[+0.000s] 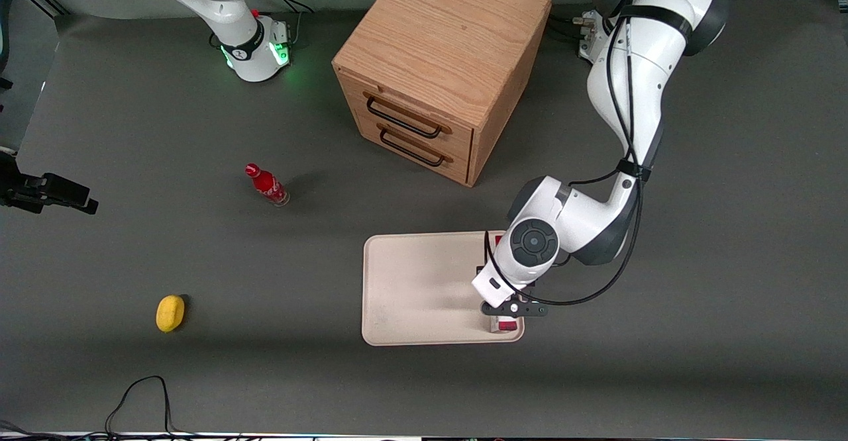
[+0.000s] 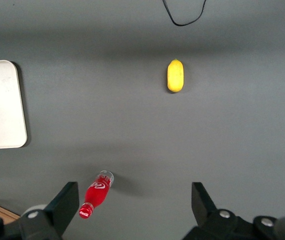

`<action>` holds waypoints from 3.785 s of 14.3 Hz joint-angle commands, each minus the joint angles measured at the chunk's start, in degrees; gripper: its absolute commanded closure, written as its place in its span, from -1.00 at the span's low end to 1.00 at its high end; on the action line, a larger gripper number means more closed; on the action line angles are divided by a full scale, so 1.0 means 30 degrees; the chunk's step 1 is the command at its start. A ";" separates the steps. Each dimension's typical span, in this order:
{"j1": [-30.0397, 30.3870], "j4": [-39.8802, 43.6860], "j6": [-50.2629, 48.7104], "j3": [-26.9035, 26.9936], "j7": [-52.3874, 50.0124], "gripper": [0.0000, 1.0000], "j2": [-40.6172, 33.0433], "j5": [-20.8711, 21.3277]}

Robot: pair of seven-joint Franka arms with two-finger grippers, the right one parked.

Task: Place red cookie box on tray

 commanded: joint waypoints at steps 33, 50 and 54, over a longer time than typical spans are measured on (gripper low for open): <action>0.8709 -1.0333 -0.8322 -0.0172 0.6296 -1.00 -1.8060 -0.2092; 0.7540 -0.8840 -0.8642 0.2641 0.7761 -1.00 -1.7065 -0.3294; 0.7656 -0.8781 -0.8643 0.2640 0.7965 -1.00 -1.7006 -0.3323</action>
